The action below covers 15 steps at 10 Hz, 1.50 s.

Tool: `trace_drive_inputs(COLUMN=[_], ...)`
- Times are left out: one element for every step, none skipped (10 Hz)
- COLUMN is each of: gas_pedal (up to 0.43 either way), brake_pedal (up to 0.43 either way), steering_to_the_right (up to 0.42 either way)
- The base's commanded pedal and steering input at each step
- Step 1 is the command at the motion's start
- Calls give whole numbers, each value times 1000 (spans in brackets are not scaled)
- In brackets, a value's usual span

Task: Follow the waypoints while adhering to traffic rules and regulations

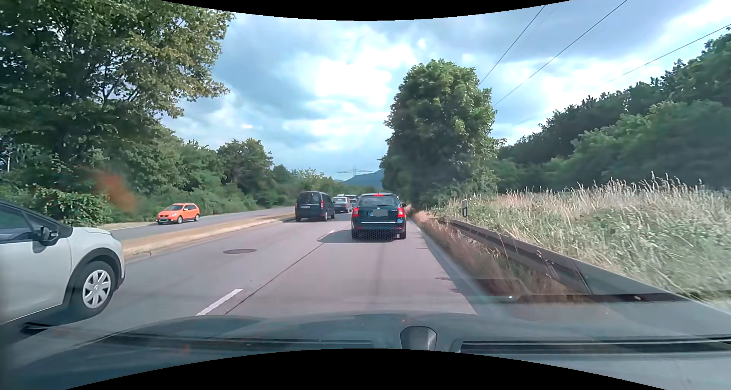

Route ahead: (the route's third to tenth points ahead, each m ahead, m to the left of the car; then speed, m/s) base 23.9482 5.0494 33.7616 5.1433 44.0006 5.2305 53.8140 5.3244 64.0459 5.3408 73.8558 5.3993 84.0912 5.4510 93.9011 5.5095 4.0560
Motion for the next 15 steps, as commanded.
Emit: trace_drive_inputs(gas_pedal=[20,20,20,20,20,20,8,8,8,8,8,8,8,8,8], brake_pedal=[0,0,0,0,0,0,0,0,0,0,0,0,0,0,0], steering_to_the_right=[-2,-2,-2,-3,-4,-3,-4,-3,-3,-3,-4,-3,-3,-3,-4])
